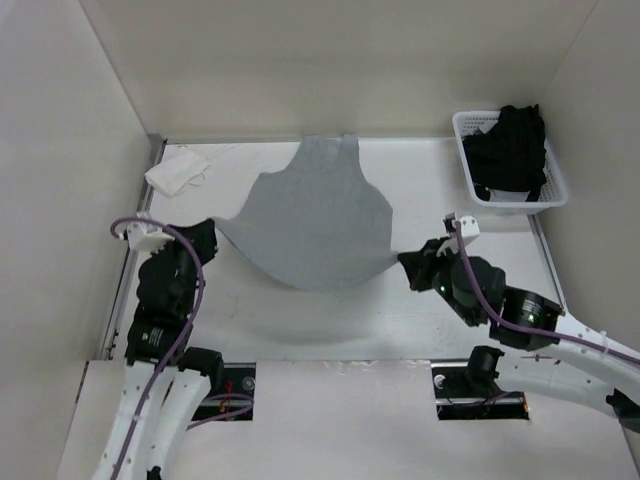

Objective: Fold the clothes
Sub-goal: Flatten the tank top out, then fold the tank top

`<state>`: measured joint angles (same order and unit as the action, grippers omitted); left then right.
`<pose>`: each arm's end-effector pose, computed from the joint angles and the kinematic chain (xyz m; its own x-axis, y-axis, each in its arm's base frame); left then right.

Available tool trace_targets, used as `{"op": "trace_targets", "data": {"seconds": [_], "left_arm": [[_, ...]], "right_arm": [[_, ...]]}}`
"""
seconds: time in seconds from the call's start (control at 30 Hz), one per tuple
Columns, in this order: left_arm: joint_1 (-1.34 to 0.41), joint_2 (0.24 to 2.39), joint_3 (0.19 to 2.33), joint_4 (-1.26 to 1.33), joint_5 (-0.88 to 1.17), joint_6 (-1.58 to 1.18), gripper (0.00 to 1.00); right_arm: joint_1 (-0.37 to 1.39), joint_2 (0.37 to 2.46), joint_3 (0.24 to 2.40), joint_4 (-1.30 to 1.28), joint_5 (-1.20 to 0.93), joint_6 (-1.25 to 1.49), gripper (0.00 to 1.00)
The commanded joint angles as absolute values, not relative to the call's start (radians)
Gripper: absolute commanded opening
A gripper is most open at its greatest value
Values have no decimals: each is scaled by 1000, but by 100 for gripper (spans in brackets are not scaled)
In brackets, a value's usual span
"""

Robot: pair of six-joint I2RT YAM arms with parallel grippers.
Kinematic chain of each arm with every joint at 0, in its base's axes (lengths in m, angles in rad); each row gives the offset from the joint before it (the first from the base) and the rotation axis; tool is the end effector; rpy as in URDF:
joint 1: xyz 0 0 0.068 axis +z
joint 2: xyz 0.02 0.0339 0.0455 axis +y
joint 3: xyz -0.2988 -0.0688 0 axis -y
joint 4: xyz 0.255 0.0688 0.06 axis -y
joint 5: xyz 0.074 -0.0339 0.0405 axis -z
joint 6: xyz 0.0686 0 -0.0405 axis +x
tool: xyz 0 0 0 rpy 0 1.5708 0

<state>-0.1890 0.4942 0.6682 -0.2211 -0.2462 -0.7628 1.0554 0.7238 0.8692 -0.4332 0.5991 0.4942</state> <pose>0.1388 -0.0095 0.3519 0.0059 -0.6834 -0.7300 -0.0731 0.7278 -0.6819 0.1150 0.1245 0.3706 -0.3376 0.1988 -0.9201 -0.3316 0.8897 0.3139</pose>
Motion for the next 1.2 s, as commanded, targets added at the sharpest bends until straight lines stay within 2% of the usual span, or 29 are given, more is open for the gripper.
{"op": "trace_targets", "data": {"seconds": [0.0, 0.2, 0.27, 0.33, 0.4, 0.5, 0.6, 0.7, 0.9, 1.07, 1.13, 1.17], "left_arm": [[-212, 356, 615, -440, -265, -794, 2], [-211, 78, 601, -803, -273, -902, 1], [-202, 69, 626, -824, -275, -902, 1], [-188, 109, 626, -786, -284, -885, 1], [-186, 159, 595, -697, -279, -882, 1], [-196, 299, 543, -495, -304, -893, 1], [-183, 522, 528, -226, -337, -899, 1], [-176, 788, 604, -18, -377, -900, 1], [-127, 1312, 935, 208, -368, -900, 1], [-108, 1725, 1329, 186, -324, -859, 3], [-100, 1859, 1487, 140, -299, -853, 7], [-94, 1917, 1555, 123, -288, -842, 16]], "right_arm": [[1160, 660, 810, -607, 689, 771, 0], [1463, 614, 746, -836, 675, 1089, 0], [1566, 633, 741, -850, 710, 1155, 0], [1595, 673, 747, -839, 727, 1161, 0], [1514, 715, 750, -780, 715, 1090, 0], [1301, 762, 739, -591, 625, 887, 0], [1008, 842, 739, -343, 467, 679, 0], [745, 990, 822, -168, 303, 574, 0], [474, 1375, 1141, -45, 172, 494, 0], [343, 1745, 1503, -63, 74, 492, 0], [312, 1888, 1653, -100, 69, 497, 2], [302, 1951, 1717, -113, 72, 506, 8]]}}
